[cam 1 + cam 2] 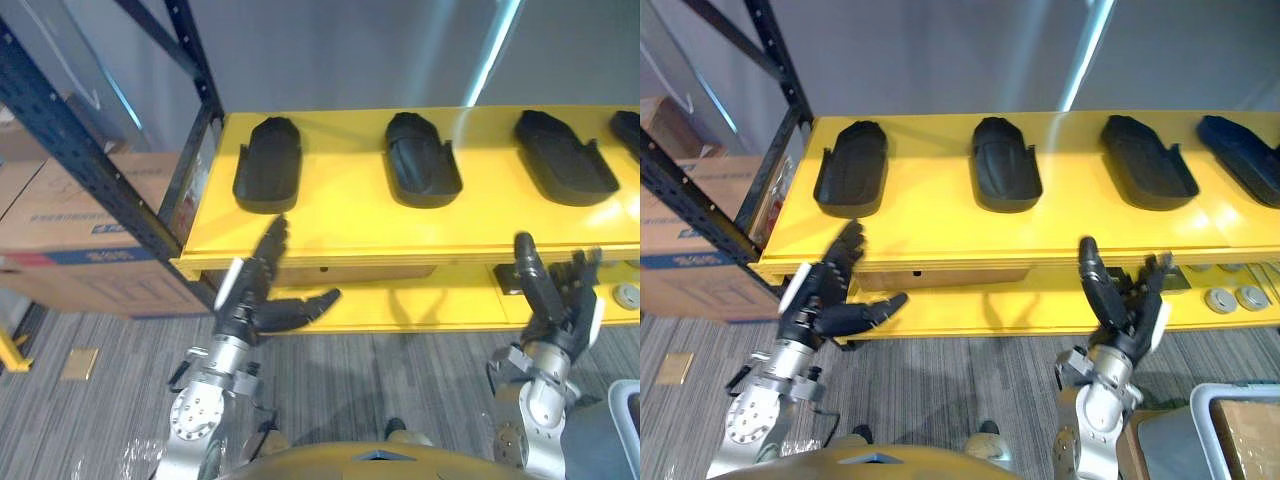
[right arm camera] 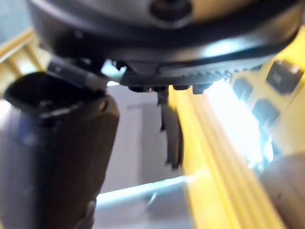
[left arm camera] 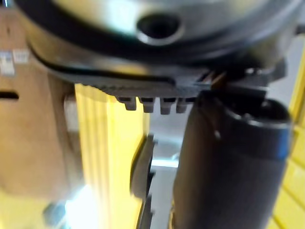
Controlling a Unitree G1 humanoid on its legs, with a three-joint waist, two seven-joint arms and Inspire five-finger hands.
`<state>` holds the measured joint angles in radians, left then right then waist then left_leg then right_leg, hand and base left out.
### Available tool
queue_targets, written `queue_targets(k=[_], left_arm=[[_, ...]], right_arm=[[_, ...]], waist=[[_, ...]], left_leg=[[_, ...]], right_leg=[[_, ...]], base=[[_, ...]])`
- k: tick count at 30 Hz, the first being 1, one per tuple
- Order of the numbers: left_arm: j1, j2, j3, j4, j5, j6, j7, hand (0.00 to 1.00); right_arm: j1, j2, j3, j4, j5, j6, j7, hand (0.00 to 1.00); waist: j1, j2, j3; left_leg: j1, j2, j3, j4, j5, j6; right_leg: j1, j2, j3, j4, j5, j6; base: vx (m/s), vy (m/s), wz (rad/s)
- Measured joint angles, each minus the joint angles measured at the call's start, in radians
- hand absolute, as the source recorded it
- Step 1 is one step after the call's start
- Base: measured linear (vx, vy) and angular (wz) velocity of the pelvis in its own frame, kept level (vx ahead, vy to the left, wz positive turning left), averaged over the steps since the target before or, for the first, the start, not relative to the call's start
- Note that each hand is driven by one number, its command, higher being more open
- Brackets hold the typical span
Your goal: Walk over and take three plastic housings, then place them on the shelf
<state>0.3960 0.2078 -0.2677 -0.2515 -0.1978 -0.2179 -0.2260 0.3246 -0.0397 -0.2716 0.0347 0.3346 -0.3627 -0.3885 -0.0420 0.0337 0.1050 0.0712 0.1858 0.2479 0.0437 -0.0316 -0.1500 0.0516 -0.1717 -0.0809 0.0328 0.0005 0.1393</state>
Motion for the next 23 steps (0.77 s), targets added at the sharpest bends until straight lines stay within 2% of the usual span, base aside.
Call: queue_targets(k=[1,2,4,6,9,12,14,17,18,19,20,23], left_arm=[[-0.011,0.005,-0.021,0.011,-0.002,0.015,-0.020,1.00],[-0.032,0.009,-0.064,0.045,-0.019,0.059,-0.063,1.00],[-0.056,0.015,-0.097,0.092,-0.047,0.111,-0.090,1.00],[-0.077,0.033,-0.127,0.181,-0.136,0.199,-0.134,1.00],[-0.084,0.056,-0.128,0.292,-0.271,0.287,-0.194,1.00],[-0.082,0.098,-0.127,0.412,-0.313,0.341,-0.274,1.00],[-0.083,0.098,-0.115,0.481,-0.310,0.354,-0.278,1.00],[-0.084,0.081,-0.066,0.661,-0.296,0.352,-0.206,1.00],[-0.086,0.063,-0.029,0.745,-0.261,0.334,-0.126,1.00],[-0.090,0.041,0.011,0.820,-0.241,0.304,-0.051,1.00],[-0.114,0.005,0.080,0.923,-0.206,0.235,0.048,1.00],[-0.152,-0.035,0.213,1.108,-0.108,0.131,0.231,1.00]], right_arm=[[0.000,-0.001,-0.011,0.035,0.008,0.000,-0.009,1.00],[-0.001,-0.001,-0.040,0.135,0.009,0.001,-0.030,1.00],[-0.007,-0.003,-0.064,0.243,0.007,0.002,-0.055,1.00],[-0.022,-0.004,-0.076,0.403,0.006,0.002,-0.114,1.00],[-0.046,-0.004,-0.076,0.561,0.005,0.009,-0.126,1.00],[-0.072,-0.004,-0.072,0.697,0.004,0.035,-0.090,1.00],[-0.080,-0.004,-0.071,0.741,0.002,0.057,-0.067,1.00],[-0.093,-0.004,-0.073,0.850,0.022,0.108,0.005,1.00],[-0.096,-0.004,-0.078,0.897,0.038,0.133,0.036,1.00],[-0.104,-0.003,-0.084,0.934,0.055,0.154,0.060,1.00],[-0.107,0.001,-0.097,0.972,0.075,0.193,0.097,1.00],[-0.111,0.016,-0.113,1.038,0.087,0.285,0.161,1.00]], waist=[[-0.002,0.004,-0.003],[-0.012,0.006,-0.014],[-0.015,0.016,-0.027],[-0.016,0.026,-0.041],[-0.016,0.024,-0.044],[-0.014,0.012,-0.045],[-0.014,0.006,-0.046],[-0.012,-0.014,-0.056],[-0.008,-0.018,-0.058],[-0.009,-0.024,-0.060],[-0.004,-0.027,-0.062],[0.016,-0.043,-0.061]], left_leg=[[0.006,0.000,0.007,-0.003,0.000,0.000],[0.008,0.000,0.015,-0.016,0.000,-0.001],[0.010,0.000,0.020,-0.022,0.001,-0.001],[0.027,0.000,0.026,-0.046,0.012,-0.003],[0.030,-0.002,0.023,-0.058,0.019,-0.003],[0.042,-0.006,0.018,-0.088,0.037,-0.002],[0.043,-0.007,0.014,-0.093,0.040,-0.002],[0.043,-0.008,-0.003,-0.104,0.047,-0.003],[0.044,-0.008,-0.007,-0.105,0.047,-0.003],[0.043,-0.008,-0.011,-0.107,0.048,-0.004],[0.049,-0.009,-0.020,-0.118,0.054,-0.003],[0.073,-0.009,-0.032,-0.126,0.056,-0.005]], right_leg=[[0.000,0.000,0.005,0.000,0.000,0.001],[-0.005,0.000,0.007,0.000,0.000,0.001],[-0.007,0.001,0.012,0.000,0.001,0.001],[-0.006,0.003,0.013,0.000,0.000,0.001],[-0.007,0.003,0.007,0.000,0.000,0.001],[-0.004,0.002,-0.001,0.000,0.000,0.002],[-0.004,0.001,-0.005,-0.002,0.000,0.002],[0.006,0.001,-0.027,-0.016,-0.002,0.000],[0.011,0.001,-0.031,-0.019,-0.002,0.000],[0.014,0.001,-0.037,-0.020,-0.002,-0.001],[0.022,0.001,-0.046,-0.024,-0.002,0.000],[0.058,0.003,-0.062,-0.038,-0.003,0.000]], base=[[-0.01,0.011,-0.24],[-0.02,0.004,-0.13],[0.00,0.003,-0.07],[0.02,-0.006,-0.06],[-0.01,-0.003,0.05],[-0.01,-0.003,0.07],[-0.02,-0.002,0.07],[0.00,-0.008,0.16],[0.01,-0.006,0.11],[0.02,-0.006,0.18],[0.01,-0.004,0.18],[0.02,-0.004,0.13]])
